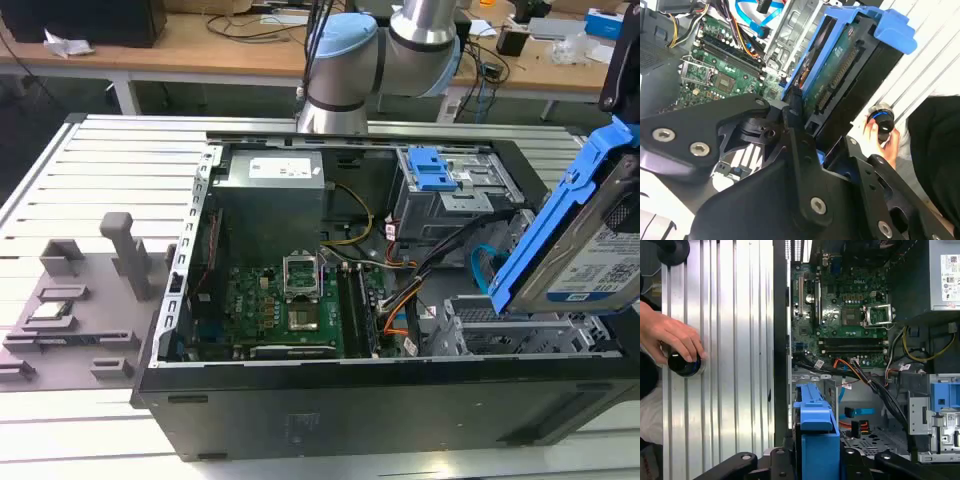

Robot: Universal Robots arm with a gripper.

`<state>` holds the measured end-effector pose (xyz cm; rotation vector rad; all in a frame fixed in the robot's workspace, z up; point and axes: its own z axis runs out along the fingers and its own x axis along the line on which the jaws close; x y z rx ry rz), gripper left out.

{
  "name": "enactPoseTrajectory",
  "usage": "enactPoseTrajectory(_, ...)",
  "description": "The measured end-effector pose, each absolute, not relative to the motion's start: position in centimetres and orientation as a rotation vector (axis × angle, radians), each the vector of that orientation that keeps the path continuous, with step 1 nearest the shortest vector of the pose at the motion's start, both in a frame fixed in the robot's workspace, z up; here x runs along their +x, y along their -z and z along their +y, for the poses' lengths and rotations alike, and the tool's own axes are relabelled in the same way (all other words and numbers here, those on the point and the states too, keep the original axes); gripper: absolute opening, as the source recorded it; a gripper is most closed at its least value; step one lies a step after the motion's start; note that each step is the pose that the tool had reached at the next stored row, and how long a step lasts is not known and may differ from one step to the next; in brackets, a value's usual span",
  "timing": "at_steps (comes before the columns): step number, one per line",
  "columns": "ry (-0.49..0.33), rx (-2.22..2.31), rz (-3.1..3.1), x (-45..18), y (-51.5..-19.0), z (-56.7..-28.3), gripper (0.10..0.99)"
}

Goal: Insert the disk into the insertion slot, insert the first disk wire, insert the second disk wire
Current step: 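Insert the disk into the insertion slot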

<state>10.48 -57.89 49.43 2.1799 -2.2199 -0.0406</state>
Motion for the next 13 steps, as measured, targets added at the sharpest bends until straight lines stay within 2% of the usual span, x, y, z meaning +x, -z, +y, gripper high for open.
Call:
enactPoseTrajectory(5,0.045,2.179,-2.218,10.5,-47.5,-57.9,0.365)
enactPoseTrajectory(10,0.065,2.187,-2.227,10.5,-47.1,-57.6,0.365)
enactPoseTrajectory(13,0.071,2.190,-2.229,10.6,-45.8,-56.2,0.365)
